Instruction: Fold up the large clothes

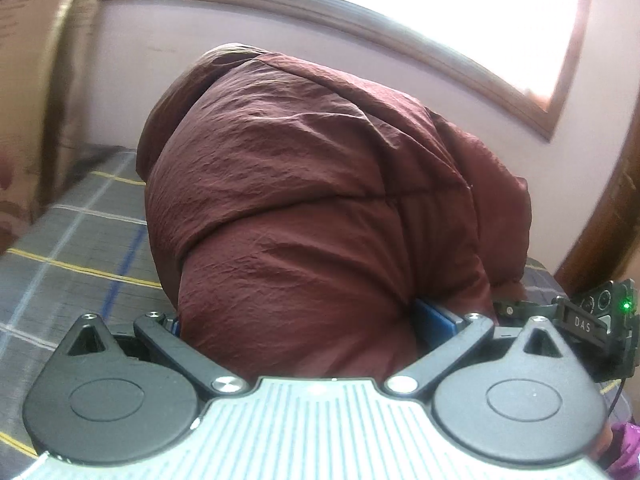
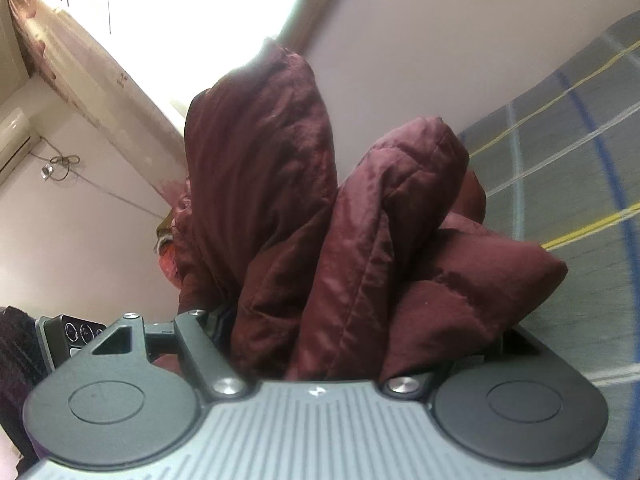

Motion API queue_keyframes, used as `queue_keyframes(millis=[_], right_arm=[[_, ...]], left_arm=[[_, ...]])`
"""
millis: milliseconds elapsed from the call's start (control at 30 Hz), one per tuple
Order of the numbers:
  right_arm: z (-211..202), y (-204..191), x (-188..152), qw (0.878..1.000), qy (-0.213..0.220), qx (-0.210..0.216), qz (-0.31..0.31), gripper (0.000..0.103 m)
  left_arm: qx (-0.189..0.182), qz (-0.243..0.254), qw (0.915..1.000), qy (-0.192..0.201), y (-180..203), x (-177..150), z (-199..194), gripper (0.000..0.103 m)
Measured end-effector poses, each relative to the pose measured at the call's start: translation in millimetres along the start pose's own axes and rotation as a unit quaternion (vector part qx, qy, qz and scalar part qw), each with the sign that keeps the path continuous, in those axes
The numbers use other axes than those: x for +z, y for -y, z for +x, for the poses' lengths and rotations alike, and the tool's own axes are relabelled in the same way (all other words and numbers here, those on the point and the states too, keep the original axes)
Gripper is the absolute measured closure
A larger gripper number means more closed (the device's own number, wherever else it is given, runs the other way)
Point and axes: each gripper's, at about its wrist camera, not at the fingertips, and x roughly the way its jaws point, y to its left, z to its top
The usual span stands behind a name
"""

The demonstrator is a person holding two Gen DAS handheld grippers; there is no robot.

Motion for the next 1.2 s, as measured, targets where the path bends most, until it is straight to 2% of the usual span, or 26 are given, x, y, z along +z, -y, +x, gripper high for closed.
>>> queue_keyframes(millis=[200,533,933,1200], right_arm=[[46.6,0.6,4.4,1.000,-0.019,0.014,-0.001,0.028],[91.8,6.0,6.7,0.999,-0.048,0.024,0.000,0.028],[81.0,16.9,26.8,0.998,-0.060,0.028,0.002,0.028],[80.5,19.0,22.4,0.998,-0.060,0.030,-0.001,0.028]], left_arm=[[0.025,-0.016,0.9995,0.009,-27.8,6.1,-4.7,0.002],[0.052,-0.047,0.9975,0.008,-68.9,5.2,-7.5,0.002],[0.058,-0.055,0.9968,0.008,-72.4,2.1,-11.5,0.002],[0.056,-0.054,0.9969,0.012,-73.3,0.2,-11.6,0.002]])
